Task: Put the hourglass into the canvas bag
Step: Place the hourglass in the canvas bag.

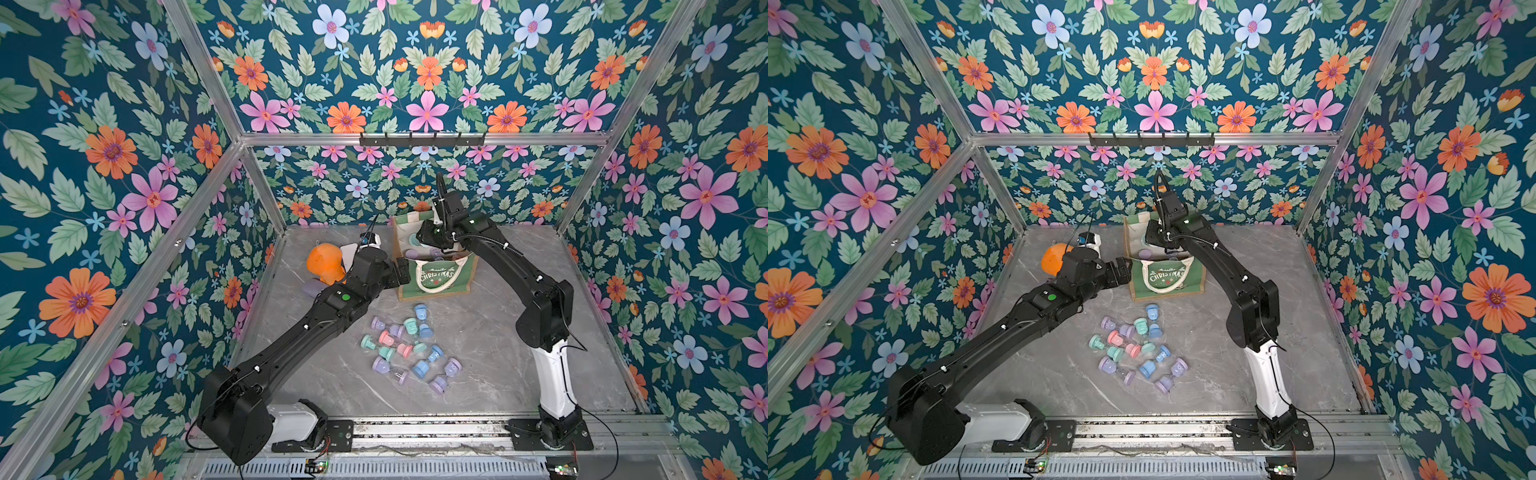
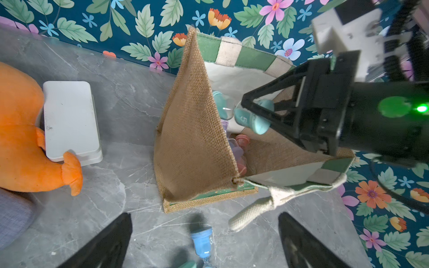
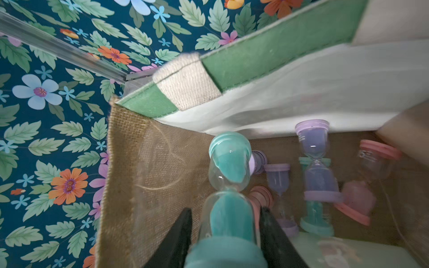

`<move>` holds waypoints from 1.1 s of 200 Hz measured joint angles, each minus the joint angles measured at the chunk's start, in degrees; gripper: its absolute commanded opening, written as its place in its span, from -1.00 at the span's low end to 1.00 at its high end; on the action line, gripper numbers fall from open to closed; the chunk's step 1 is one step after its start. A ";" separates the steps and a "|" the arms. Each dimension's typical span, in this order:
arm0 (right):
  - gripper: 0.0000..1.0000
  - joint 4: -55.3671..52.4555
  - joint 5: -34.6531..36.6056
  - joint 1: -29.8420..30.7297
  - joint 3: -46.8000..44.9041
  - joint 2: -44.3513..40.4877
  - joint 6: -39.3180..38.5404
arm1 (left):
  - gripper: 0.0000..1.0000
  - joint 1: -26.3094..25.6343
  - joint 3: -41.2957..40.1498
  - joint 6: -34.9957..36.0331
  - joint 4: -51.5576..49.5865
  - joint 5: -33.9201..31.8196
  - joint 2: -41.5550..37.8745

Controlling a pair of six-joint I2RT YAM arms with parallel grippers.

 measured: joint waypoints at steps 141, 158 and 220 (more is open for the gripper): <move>-0.03 1.11 -3.82 -1.84 0.63 9.53 -2.60 | 1.00 0.74 -1.51 -1.09 1.81 1.11 0.90; 0.02 0.79 -3.06 -1.79 0.50 8.74 -3.15 | 1.00 0.74 -1.49 -1.16 2.10 1.14 0.70; 0.41 -1.44 -1.14 -1.73 1.73 2.78 -4.87 | 1.00 0.85 -0.92 -1.25 2.32 1.60 0.04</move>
